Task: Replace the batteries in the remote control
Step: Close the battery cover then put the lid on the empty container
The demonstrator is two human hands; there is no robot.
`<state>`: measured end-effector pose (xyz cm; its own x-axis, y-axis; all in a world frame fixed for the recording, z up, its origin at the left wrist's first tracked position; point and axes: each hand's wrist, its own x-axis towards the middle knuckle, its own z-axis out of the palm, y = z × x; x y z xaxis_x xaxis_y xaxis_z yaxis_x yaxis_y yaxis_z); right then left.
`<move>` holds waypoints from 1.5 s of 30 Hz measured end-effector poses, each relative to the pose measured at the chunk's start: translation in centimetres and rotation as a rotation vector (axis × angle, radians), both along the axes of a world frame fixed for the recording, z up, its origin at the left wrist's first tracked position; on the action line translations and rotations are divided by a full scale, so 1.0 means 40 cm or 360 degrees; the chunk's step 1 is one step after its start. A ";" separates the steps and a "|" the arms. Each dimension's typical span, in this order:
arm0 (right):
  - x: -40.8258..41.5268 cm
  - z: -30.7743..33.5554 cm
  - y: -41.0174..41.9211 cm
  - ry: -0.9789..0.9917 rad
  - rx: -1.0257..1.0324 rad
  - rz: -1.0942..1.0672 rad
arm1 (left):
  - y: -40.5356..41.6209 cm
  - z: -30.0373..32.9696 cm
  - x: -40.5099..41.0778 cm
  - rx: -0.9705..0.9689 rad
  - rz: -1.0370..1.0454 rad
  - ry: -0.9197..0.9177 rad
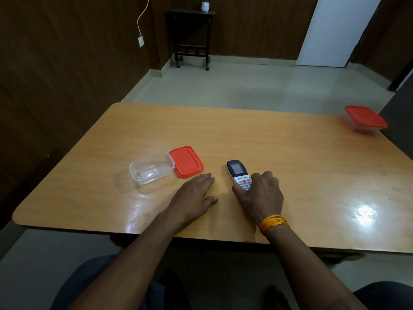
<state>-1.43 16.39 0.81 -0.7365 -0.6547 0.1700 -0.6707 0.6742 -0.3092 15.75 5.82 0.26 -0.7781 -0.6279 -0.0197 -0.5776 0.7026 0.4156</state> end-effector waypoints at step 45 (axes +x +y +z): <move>0.144 0.080 -0.254 -0.0683 -0.0995 0.0918 | -0.163 0.177 0.194 0.1368 0.1587 0.1579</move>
